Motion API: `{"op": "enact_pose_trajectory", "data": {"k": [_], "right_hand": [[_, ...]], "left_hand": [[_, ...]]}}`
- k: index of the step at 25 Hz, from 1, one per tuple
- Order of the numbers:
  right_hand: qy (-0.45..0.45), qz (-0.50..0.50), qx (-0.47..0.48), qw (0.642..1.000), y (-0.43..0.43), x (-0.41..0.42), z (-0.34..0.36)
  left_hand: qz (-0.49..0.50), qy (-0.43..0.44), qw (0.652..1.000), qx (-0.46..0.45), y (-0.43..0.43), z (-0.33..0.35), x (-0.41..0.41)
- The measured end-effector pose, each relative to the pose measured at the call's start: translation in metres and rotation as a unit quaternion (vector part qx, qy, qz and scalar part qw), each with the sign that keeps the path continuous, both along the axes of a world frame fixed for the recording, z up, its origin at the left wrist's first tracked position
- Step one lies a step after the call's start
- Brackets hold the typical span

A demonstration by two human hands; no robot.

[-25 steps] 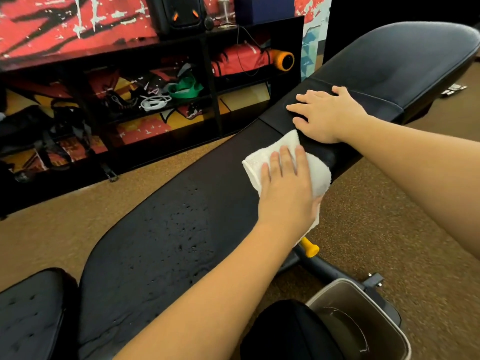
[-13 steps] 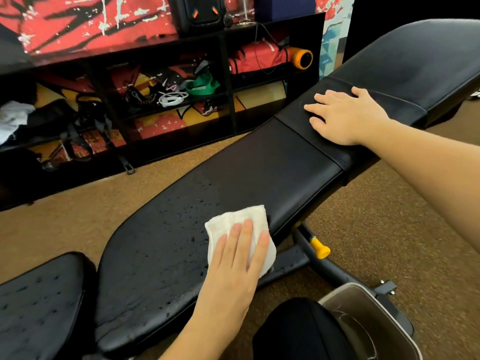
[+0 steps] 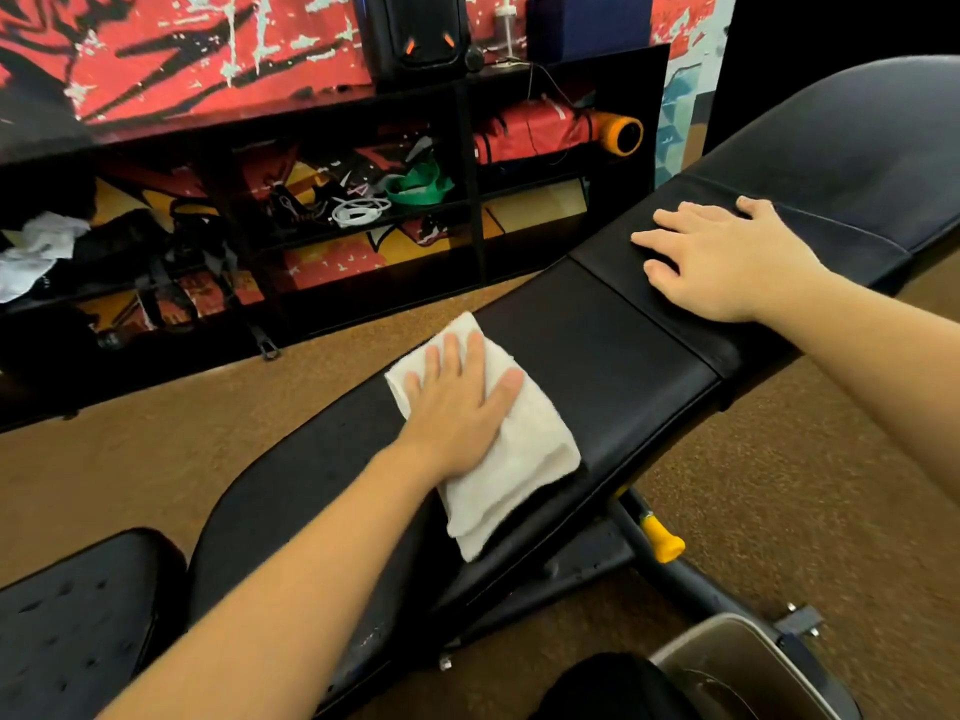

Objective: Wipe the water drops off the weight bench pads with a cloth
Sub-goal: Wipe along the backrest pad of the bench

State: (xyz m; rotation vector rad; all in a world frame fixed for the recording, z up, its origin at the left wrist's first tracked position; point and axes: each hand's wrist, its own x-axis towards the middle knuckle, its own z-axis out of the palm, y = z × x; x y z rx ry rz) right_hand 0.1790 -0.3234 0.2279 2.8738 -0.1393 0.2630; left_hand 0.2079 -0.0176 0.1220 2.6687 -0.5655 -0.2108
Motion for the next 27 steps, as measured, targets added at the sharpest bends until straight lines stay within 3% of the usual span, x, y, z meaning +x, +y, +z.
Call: {"op": "enact_pose_trajectory", "data": {"k": [4,7,11,14,15,17,19,21,22,25,27], "right_hand": [[0.007,0.000,0.003,1.000,0.002,-0.001,0.001],[0.007,0.000,0.005,1.000,0.002,-0.001,0.002],[0.015,0.003,0.008,1.000,0.004,-0.004,0.002],[0.018,0.002,0.011,1.000,0.003,-0.004,0.006],[-0.005,0.017,0.023,1.000,0.007,-0.008,0.008],[-0.134,0.084,0.066,0.985,0.031,-0.024,0.012],[-0.235,0.152,0.208,0.937,0.087,-0.054,0.001],[-0.151,0.197,0.308,0.919,0.159,-0.090,-0.026],[-0.088,0.191,0.297,0.931,0.188,-0.104,-0.043],[-0.001,0.128,0.134,0.983,0.214,-0.110,-0.087],[0.019,0.107,0.073,0.991,0.202,-0.107,-0.091]], "left_hand": [[0.072,-0.032,0.997,-0.015,-0.006,0.007,0.073],[0.085,-0.031,0.996,-0.017,-0.011,0.009,0.079],[0.090,-0.025,0.996,0.002,-0.014,0.013,0.026],[-0.010,0.010,1.000,-0.007,-0.021,0.019,-0.047],[-0.054,0.008,0.998,-0.008,-0.021,0.020,-0.066],[-0.110,0.030,0.993,-0.025,-0.017,0.021,-0.089],[-0.113,0.048,0.985,-0.122,-0.003,0.025,-0.093],[-0.104,0.039,0.961,-0.253,0.018,0.027,-0.098],[-0.102,0.021,0.960,-0.259,0.029,0.026,-0.100],[-0.052,-0.043,0.990,-0.128,0.074,0.018,-0.105],[0.013,-0.060,0.993,-0.097,0.108,0.014,-0.105]]}}
